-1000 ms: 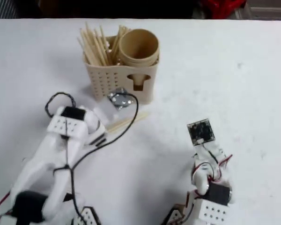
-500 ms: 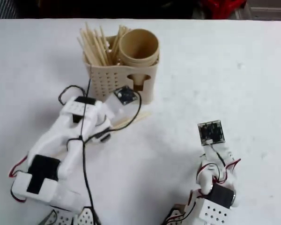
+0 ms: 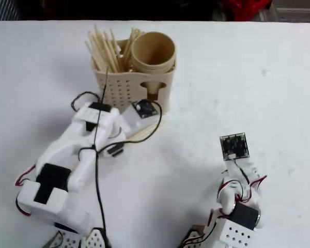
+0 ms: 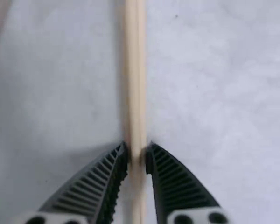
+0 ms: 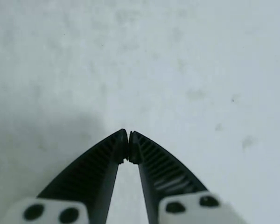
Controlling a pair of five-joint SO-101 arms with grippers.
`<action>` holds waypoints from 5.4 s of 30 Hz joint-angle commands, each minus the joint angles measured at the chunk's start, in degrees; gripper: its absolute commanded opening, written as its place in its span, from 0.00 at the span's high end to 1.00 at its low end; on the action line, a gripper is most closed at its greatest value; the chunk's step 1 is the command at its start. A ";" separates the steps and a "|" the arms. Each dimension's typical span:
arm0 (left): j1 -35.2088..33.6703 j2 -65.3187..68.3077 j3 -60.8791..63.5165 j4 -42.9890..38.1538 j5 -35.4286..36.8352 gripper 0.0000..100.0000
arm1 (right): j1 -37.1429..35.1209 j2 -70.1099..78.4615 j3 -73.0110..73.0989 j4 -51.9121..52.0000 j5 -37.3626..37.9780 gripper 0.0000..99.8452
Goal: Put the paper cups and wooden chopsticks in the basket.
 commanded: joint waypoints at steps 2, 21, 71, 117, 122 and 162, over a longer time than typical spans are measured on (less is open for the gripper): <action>-0.40 -3.21 -0.79 0.88 -0.70 0.98 | 0.40 -0.66 0.35 -0.75 0.18 0.98; 1.71 -41.45 -8.44 18.29 -2.20 0.98 | 0.40 -0.66 0.35 -0.75 0.18 0.98; -1.54 -22.20 -22.95 -28.22 43.43 0.98 | 0.40 -0.66 0.35 -0.75 0.18 0.98; -14.29 -37.58 -31.03 26.37 7.56 0.87 | 0.48 -0.66 0.35 -0.75 0.09 0.98; -20.97 -37.32 -16.53 25.85 -5.89 0.86 | 0.48 -0.66 0.35 -0.75 0.09 0.98; -20.09 3.12 -5.98 -4.92 -9.05 0.90 | 0.48 -0.66 0.35 -0.75 0.09 0.98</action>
